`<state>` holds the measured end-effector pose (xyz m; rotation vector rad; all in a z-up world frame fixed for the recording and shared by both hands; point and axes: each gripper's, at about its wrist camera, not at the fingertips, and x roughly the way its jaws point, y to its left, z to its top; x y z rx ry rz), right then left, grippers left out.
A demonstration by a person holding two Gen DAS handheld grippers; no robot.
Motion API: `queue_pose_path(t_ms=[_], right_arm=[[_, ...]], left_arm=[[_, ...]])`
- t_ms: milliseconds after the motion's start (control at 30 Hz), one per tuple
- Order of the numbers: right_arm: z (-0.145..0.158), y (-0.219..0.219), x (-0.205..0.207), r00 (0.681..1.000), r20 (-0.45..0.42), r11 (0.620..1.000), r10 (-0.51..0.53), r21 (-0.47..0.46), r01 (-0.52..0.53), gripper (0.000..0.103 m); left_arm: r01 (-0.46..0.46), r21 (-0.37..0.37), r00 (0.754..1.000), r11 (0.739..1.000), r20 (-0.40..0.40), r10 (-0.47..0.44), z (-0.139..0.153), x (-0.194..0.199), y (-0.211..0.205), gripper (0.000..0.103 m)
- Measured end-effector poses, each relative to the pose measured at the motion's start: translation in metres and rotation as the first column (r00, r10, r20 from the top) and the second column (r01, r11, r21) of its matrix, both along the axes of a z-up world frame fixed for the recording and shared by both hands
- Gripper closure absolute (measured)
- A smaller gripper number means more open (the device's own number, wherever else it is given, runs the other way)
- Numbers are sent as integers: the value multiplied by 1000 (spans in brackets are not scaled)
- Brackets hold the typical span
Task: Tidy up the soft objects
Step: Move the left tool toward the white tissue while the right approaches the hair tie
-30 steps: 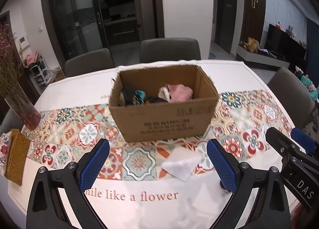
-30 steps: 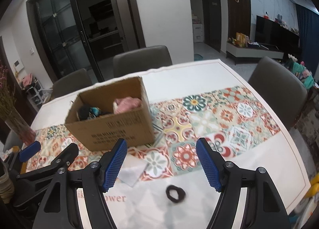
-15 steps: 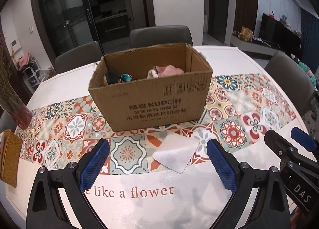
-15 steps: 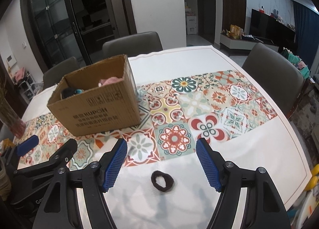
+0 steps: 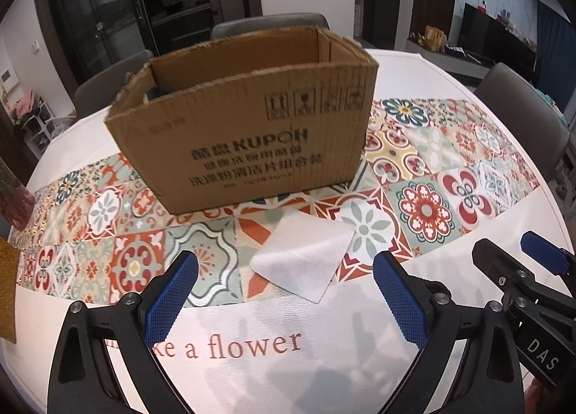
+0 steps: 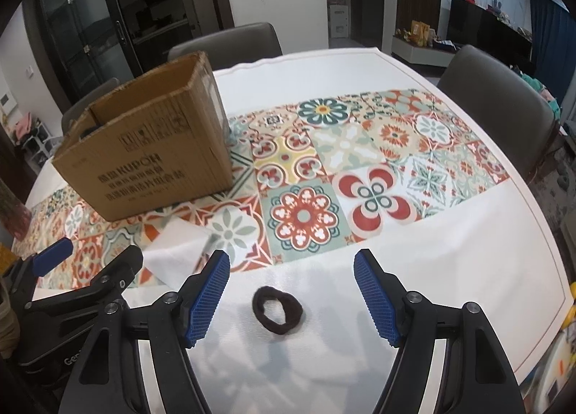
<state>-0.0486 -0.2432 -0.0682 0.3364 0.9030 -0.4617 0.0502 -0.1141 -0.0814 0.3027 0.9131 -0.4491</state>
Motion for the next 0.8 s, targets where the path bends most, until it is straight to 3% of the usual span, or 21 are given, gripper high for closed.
queue_pose_path(t_ms=[400,600,700,800], right_arm=[[-39,-17,5,997,-62,998,-38,41,41,30],[-51,-23,11,996,-82,997,-44,57,49,31],[-56,-26,14,994,-93,996,-50,62,56,30],[-60,-29,16,993,-105,996,-51,67,59,30]], left_arm=[[46,25,998,999,-40,-45,-40,11,-23,5],[52,56,997,997,-66,-48,-58,20,-36,12],[59,81,996,995,-72,-53,-65,24,-42,23],[64,88,995,994,-82,-57,-72,26,-46,24]])
